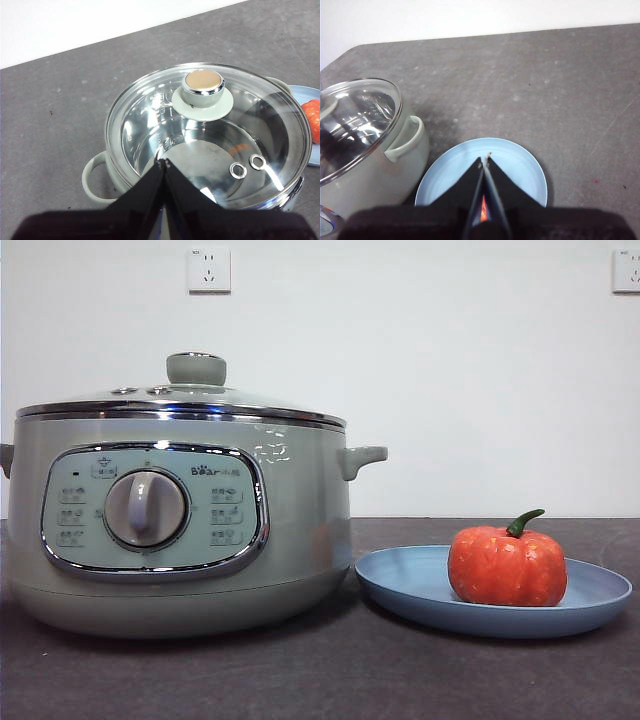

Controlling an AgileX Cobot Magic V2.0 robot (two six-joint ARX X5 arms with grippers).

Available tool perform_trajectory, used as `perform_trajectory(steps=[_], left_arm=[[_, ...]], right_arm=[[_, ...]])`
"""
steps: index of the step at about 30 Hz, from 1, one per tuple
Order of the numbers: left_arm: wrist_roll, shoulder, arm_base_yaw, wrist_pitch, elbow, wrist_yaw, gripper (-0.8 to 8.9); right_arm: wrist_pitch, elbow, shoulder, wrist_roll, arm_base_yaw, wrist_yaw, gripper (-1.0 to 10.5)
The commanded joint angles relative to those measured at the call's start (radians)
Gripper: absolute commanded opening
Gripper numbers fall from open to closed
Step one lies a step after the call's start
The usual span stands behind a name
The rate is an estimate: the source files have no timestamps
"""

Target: Take the pumpkin out from the steamer,put the pumpkin in the blue plate,close the lid

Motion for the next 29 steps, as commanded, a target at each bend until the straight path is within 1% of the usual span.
perform_trajectory(steps=[1,7,11,14,17,19,22,25,29], left_arm=[[-0.006,-0.002,-0.004,0.003,-0.004,-0.002,-0.03],[-0.006,-0.008,-0.008,-0.003,-0.004,0.005,-0.03],[0.003,-0.113,0.03,-0.032,-0.004,0.006,-0.03],[0.008,-0.215,0.115,-0.026,-0.01,0.005,-0.03],[0.009,-0.303,0.234,0.077,-0.051,0.003,-0.03],[0.009,-0.353,0.32,0.173,-0.108,-0.002,-0.03],[0.008,-0.41,0.423,0.261,-0.21,0.007,-0.03],[0.004,-0.446,0.486,0.294,-0.319,0.051,-0.03],[0.005,-0.464,0.518,0.316,-0.447,0.08,-0.03]], right_arm=[[0.005,-0.008,-0.001,0.013,0.002,0.003,-0.1],[0.005,-0.008,-0.002,0.013,0.002,0.003,-0.1],[0.006,-0.008,-0.002,0.013,0.003,0.002,-0.1],[0.005,-0.008,-0.002,0.013,0.002,0.005,-0.1],[0.005,-0.008,-0.002,0.013,0.002,0.004,-0.1],[0.005,-0.008,-0.002,0.013,0.002,0.003,-0.1],[0.005,-0.008,-0.002,0.013,0.002,0.003,-0.1],[0.005,-0.008,-0.002,0.013,0.002,0.003,-0.1],[0.005,-0.008,-0.002,0.013,0.002,0.003,-0.1]])
